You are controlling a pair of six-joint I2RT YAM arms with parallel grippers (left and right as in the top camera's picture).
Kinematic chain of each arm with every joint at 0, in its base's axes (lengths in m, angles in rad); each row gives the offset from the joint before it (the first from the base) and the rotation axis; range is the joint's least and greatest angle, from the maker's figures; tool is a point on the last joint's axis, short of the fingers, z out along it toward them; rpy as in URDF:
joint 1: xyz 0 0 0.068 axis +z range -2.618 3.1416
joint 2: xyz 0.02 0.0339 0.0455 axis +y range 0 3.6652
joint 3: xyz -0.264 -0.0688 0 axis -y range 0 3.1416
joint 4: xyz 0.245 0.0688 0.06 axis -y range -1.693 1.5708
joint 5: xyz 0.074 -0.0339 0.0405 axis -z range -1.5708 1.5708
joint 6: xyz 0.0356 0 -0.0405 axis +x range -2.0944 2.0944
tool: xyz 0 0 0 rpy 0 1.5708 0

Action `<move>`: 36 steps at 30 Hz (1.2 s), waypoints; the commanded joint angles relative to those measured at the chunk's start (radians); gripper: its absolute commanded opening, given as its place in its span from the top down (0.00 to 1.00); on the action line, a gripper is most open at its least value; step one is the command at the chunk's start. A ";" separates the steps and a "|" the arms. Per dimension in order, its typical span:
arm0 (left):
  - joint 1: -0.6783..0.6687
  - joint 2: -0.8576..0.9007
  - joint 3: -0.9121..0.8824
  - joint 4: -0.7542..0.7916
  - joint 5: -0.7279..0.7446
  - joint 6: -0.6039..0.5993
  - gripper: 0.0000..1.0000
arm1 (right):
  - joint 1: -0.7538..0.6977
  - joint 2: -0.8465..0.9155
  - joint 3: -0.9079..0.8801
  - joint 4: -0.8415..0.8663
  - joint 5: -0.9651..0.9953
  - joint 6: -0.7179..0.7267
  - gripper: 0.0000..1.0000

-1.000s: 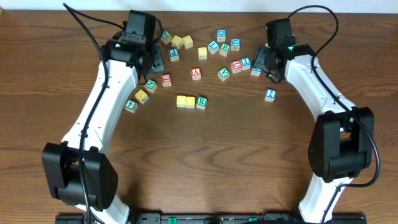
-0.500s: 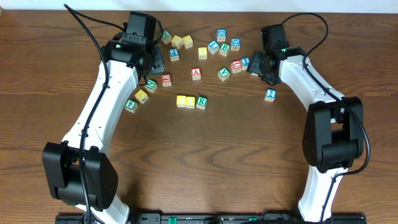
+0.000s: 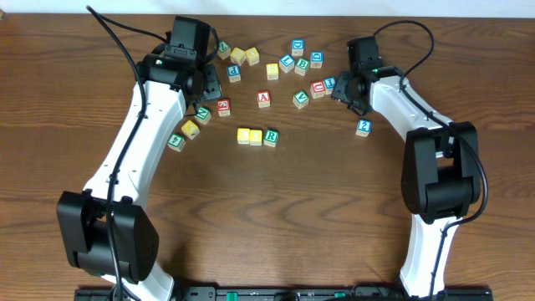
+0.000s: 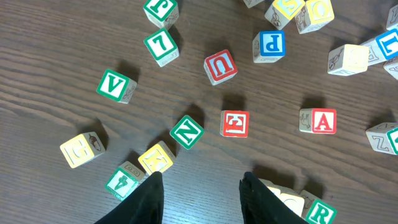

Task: Spell out CORL
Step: 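Lower the right gripper and close on the blue L block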

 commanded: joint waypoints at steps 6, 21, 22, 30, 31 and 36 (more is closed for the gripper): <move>0.003 -0.005 -0.008 -0.003 -0.018 0.021 0.61 | 0.013 0.033 -0.003 0.027 0.015 -0.058 0.60; 0.003 -0.005 -0.008 -0.003 -0.018 0.021 0.60 | 0.013 0.026 0.015 -0.039 -0.008 -0.137 0.68; 0.003 -0.005 -0.008 -0.003 -0.018 0.021 0.60 | 0.013 0.024 0.021 -0.051 -0.025 -0.156 0.69; 0.003 -0.005 -0.008 -0.002 -0.018 0.021 0.60 | 0.013 -0.017 0.028 -0.119 -0.076 -0.220 0.74; 0.003 -0.005 -0.008 -0.002 -0.018 0.021 0.60 | 0.013 -0.023 0.028 -0.124 -0.077 -0.226 0.75; 0.003 -0.005 -0.008 -0.002 -0.018 0.021 0.60 | 0.013 -0.040 0.028 -0.141 -0.081 -0.259 0.76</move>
